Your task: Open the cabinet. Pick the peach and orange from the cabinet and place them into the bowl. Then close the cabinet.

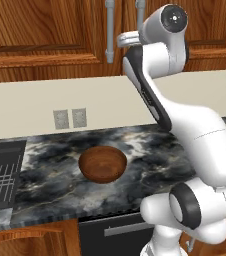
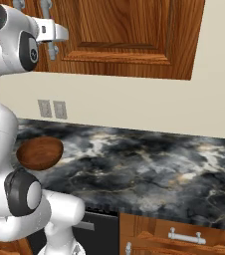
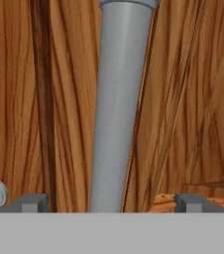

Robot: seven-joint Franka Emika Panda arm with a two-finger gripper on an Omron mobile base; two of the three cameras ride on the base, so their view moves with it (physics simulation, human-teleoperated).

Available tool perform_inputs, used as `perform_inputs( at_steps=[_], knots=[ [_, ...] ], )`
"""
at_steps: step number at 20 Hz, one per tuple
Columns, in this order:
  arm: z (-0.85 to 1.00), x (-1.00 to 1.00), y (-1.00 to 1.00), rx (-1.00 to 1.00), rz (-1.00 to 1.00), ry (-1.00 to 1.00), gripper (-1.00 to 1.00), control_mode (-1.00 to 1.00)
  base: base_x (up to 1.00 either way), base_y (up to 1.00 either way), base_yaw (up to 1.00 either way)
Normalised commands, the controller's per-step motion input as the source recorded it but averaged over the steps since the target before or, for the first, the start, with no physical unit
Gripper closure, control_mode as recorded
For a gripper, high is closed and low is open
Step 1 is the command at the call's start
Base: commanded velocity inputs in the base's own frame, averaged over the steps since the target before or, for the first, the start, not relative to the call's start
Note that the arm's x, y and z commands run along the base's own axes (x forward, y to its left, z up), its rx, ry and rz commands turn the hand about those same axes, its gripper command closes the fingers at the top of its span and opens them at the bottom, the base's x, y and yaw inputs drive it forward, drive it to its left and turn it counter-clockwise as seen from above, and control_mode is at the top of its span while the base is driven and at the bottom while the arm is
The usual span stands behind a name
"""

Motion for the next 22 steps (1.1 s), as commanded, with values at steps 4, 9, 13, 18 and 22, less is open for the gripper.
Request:
perform_inputs(
  at_steps=[4,9,13,18,22],
  knots=[
    [0.00,0.42,0.00,0.00,0.00,0.00,-1.00,-1.00,0.00,0.00,0.00],
    [0.00,0.35,0.00,0.00,0.00,0.00,-1.00,-1.00,0.00,0.00,0.00],
    [-0.01,0.29,0.00,0.00,0.00,0.00,-1.00,-1.00,0.00,0.00,0.00],
    [-0.04,0.19,0.00,0.00,0.00,0.01,1.00,-1.00,0.00,0.00,0.00],
    [0.00,0.00,0.00,0.00,0.00,0.00,1.00,-1.00,0.00,0.00,0.00]
  ],
)
